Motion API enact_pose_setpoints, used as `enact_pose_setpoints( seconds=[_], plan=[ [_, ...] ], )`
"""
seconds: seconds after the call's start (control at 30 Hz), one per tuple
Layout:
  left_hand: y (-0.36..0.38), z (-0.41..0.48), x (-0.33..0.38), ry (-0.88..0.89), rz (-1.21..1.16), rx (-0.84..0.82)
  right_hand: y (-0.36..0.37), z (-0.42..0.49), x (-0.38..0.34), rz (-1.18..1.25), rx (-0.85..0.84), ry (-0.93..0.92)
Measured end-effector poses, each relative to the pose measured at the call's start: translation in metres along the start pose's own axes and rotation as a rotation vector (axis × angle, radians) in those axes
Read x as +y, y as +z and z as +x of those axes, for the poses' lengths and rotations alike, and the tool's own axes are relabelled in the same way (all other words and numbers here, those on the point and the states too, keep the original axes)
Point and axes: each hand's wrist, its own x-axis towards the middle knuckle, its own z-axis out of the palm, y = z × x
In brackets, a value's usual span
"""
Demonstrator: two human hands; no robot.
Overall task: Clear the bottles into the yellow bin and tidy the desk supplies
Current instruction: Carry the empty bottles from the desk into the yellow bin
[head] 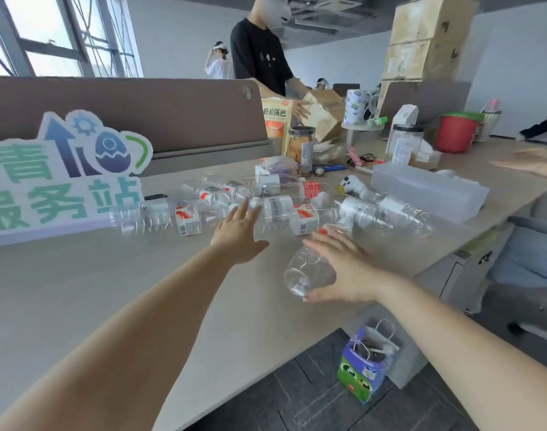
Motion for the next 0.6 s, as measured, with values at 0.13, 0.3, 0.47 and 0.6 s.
enact_pose_setpoints(
  seconds=[0.13,0.3,0.47,0.6],
  plan=[
    [0.010,0.024,-0.002,-0.002,0.053,-0.029,0.003,-0.001,0.001,0.042,0.003,0.000],
    [0.017,0.011,0.001,-0.046,-0.100,0.061,0.002,-0.006,-0.001,0.033,-0.014,-0.002],
    [0.008,-0.029,-0.010,-0.037,-0.293,0.096,-0.011,-0.019,-0.018,-0.084,-0.090,-0.028],
    [-0.005,-0.072,-0.035,-0.028,-0.389,0.188,-0.009,-0.023,-0.043,-0.181,0.024,-0.098]
  ],
)
